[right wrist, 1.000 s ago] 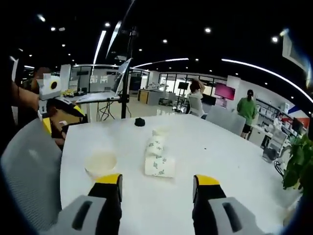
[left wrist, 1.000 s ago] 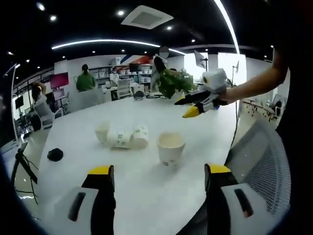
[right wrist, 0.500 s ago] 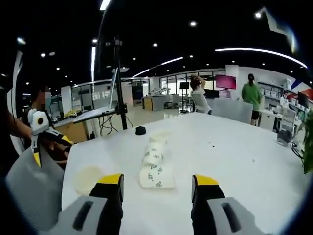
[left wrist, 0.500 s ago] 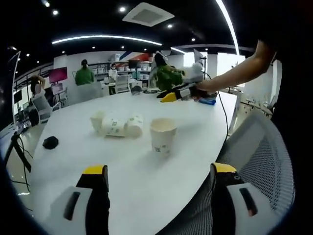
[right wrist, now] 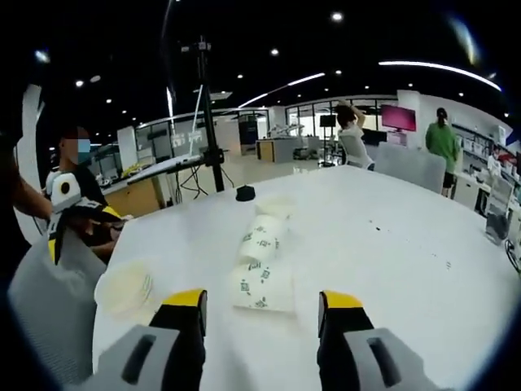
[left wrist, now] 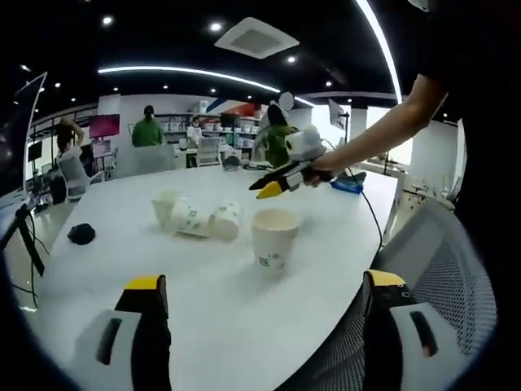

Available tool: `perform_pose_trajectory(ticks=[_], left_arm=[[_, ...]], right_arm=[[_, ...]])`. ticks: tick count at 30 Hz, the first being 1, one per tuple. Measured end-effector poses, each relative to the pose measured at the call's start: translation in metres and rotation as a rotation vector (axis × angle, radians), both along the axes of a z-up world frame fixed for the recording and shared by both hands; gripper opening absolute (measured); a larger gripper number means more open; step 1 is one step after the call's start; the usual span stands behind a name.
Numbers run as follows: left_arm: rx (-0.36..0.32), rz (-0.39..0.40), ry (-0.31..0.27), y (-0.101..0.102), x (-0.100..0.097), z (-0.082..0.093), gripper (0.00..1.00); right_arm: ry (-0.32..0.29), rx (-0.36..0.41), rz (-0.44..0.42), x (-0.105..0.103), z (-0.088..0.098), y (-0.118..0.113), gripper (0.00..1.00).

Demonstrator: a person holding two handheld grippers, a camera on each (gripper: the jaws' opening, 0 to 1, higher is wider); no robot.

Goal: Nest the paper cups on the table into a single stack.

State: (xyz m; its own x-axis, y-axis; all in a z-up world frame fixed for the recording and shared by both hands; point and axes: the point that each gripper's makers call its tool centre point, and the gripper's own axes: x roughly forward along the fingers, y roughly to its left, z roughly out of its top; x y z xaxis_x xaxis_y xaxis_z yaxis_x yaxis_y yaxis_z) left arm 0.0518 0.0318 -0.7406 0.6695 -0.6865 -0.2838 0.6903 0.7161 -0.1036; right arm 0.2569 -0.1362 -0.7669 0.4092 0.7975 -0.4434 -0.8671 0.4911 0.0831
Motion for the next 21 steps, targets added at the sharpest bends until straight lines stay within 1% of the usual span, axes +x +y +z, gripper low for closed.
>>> perform_pose_trajectory(ticks=[5, 8, 12, 14, 18, 21], left_arm=[[-0.008, 0.009, 0.002, 0.0, 0.002, -0.002, 0.99], [-0.011, 0.019, 0.0, 0.002, 0.003, -0.002, 0.99], [-0.002, 0.028, -0.01, 0.003, 0.005, -0.002, 0.99], [0.009, 0.028, -0.005, 0.004, 0.005, -0.004, 0.99], [0.022, 0.027, 0.008, 0.004, 0.005, -0.007, 0.98], [0.028, 0.03, 0.018, 0.005, 0.005, -0.009, 0.96]], right_arm=[[0.031, 0.008, -0.01, 0.01, -0.009, 0.007, 0.56], [0.049, 0.009, -0.012, 0.011, -0.012, 0.012, 0.57], [0.078, 0.01, -0.019, 0.015, -0.02, 0.02, 0.59], [0.088, 0.017, -0.023, 0.017, -0.021, 0.023, 0.59], [0.116, 0.015, -0.006, 0.023, -0.027, 0.023, 0.58], [0.13, 0.016, 0.005, 0.024, -0.03, 0.024, 0.55]])
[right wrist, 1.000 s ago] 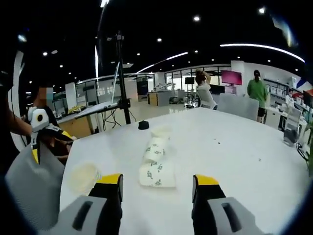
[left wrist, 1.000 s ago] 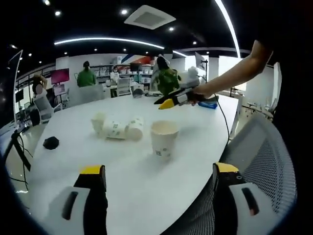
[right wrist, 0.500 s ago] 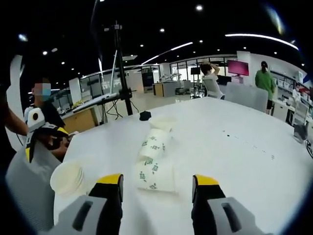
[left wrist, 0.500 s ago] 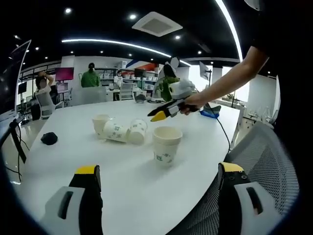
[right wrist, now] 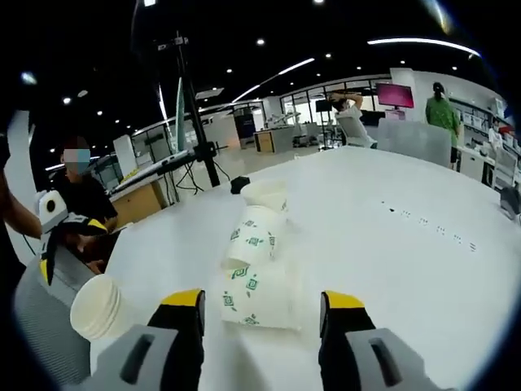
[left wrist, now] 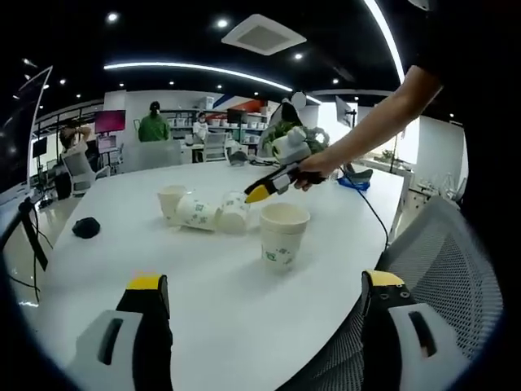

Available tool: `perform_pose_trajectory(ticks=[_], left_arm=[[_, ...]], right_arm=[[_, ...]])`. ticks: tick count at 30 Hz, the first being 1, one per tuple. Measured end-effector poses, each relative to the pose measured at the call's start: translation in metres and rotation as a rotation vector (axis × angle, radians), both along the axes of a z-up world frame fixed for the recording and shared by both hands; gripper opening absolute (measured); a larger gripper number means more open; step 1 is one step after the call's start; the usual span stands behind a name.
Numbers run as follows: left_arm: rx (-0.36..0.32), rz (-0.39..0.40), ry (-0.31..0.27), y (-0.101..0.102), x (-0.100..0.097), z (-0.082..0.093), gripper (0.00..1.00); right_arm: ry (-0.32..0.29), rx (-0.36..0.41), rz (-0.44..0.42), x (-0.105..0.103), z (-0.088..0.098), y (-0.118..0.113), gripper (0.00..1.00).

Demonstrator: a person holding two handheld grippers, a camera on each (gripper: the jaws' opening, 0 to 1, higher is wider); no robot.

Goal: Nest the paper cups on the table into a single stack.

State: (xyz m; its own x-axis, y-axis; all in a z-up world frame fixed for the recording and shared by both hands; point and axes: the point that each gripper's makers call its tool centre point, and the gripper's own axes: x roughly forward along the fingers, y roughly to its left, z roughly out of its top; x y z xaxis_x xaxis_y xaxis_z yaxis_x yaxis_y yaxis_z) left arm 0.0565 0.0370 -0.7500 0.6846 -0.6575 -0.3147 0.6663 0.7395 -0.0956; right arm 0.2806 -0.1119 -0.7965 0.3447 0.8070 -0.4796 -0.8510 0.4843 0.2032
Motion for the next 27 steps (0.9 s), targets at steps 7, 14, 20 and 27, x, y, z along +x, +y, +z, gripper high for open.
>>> perform_pose_trajectory(ticks=[7, 14, 20, 27], left_arm=[[0.005, 0.011, 0.013, 0.002, 0.001, -0.004, 0.94], [0.021, 0.008, 0.023, 0.003, 0.001, -0.007, 0.93], [0.03, 0.003, 0.026, 0.003, 0.0, -0.008, 0.93], [0.038, 0.005, 0.023, 0.005, -0.001, -0.008, 0.92]], right_arm=[[0.063, 0.011, 0.017, -0.005, -0.005, 0.003, 0.49], [0.115, 0.011, 0.031, -0.013, -0.013, -0.003, 0.39], [0.156, 0.05, 0.028, -0.022, -0.009, -0.002, 0.31], [0.221, 0.117, 0.027, -0.031, -0.003, -0.001, 0.19]])
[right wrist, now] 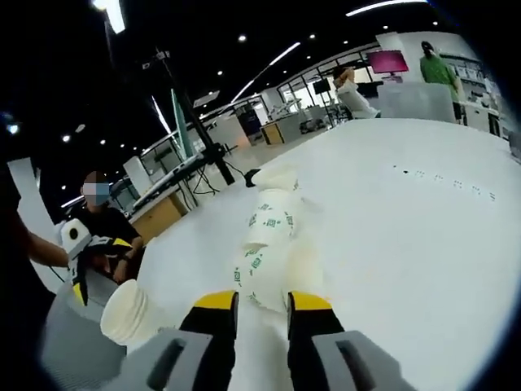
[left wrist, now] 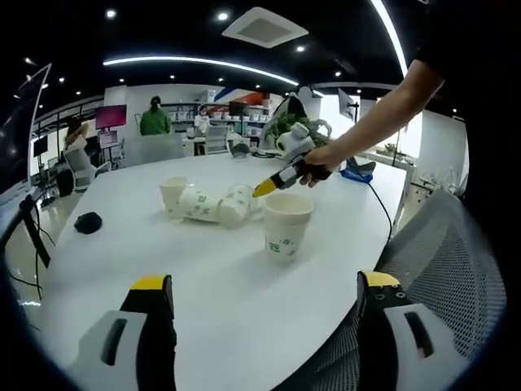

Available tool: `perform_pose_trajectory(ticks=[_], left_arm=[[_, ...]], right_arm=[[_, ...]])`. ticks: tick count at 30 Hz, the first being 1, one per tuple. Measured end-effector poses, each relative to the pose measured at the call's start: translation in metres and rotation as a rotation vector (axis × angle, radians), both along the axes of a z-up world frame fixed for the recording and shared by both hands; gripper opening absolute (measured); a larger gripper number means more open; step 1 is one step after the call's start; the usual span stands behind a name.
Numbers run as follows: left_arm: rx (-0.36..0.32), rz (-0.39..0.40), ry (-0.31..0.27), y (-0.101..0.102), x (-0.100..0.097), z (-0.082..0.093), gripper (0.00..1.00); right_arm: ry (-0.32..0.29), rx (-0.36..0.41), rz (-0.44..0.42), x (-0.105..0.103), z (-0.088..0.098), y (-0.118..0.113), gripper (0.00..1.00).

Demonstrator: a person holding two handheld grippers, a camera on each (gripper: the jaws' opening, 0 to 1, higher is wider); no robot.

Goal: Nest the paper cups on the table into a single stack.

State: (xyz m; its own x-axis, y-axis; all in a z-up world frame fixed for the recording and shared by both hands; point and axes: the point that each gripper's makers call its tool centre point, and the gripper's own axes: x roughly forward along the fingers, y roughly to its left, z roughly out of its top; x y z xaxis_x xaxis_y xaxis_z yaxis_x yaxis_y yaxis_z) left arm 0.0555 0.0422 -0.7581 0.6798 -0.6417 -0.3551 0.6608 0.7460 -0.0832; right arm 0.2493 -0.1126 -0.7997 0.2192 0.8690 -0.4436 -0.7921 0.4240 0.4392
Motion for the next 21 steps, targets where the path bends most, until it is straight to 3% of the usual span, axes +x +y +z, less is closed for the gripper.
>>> perform_pose_trajectory(ticks=[8, 21], left_arm=[[0.016, -0.008, 0.004, 0.0, -0.002, -0.002, 0.9], [0.032, -0.025, -0.002, -0.002, -0.003, -0.002, 0.89]], right_arm=[[0.033, 0.0, 0.028, -0.011, 0.0, -0.001, 0.0], [0.005, 0.0, 0.036, -0.025, 0.014, -0.005, 0.0]])
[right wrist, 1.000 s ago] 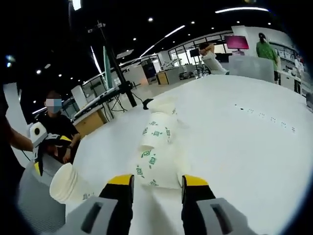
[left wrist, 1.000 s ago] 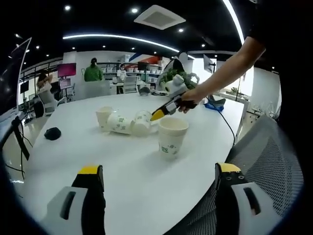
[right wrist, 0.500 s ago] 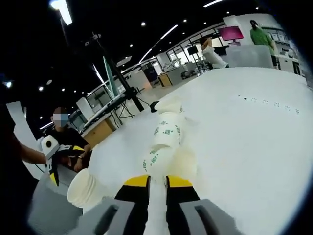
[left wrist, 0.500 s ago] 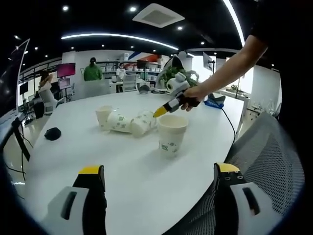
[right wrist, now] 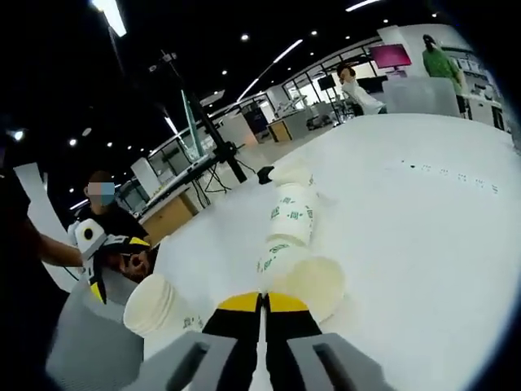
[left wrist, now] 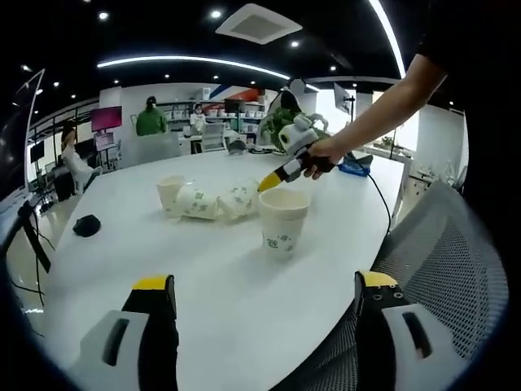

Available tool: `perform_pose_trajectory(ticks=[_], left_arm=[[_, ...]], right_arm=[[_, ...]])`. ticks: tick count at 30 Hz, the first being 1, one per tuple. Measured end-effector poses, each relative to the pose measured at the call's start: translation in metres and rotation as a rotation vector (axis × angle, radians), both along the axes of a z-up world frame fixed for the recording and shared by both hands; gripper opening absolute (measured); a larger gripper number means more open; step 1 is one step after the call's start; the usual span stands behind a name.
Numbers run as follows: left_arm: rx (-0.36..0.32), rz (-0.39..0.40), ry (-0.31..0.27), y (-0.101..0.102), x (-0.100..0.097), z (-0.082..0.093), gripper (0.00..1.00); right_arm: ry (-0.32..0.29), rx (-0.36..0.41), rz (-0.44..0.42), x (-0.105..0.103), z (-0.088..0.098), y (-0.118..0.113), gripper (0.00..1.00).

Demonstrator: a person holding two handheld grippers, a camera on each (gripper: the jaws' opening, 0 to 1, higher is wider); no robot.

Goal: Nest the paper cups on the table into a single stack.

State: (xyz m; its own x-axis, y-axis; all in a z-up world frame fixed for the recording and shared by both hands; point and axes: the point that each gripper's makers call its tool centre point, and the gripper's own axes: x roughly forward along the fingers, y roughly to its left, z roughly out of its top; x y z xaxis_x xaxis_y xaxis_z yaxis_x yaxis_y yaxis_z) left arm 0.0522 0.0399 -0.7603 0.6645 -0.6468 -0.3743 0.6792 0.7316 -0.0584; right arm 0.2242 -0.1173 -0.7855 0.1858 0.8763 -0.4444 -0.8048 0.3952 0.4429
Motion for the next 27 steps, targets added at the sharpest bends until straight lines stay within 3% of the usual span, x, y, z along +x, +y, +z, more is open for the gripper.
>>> perform_pose_trajectory(ticks=[14, 27], left_arm=[[-0.013, -0.006, -0.021, -0.001, 0.0, 0.004, 0.9], [-0.029, -0.007, -0.035, -0.002, 0.0, 0.008, 0.92]], right_arm=[[-0.085, 0.009, -0.015, -0.008, 0.033, -0.013, 0.0], [-0.173, 0.029, -0.025, -0.036, 0.087, -0.015, 0.0]])
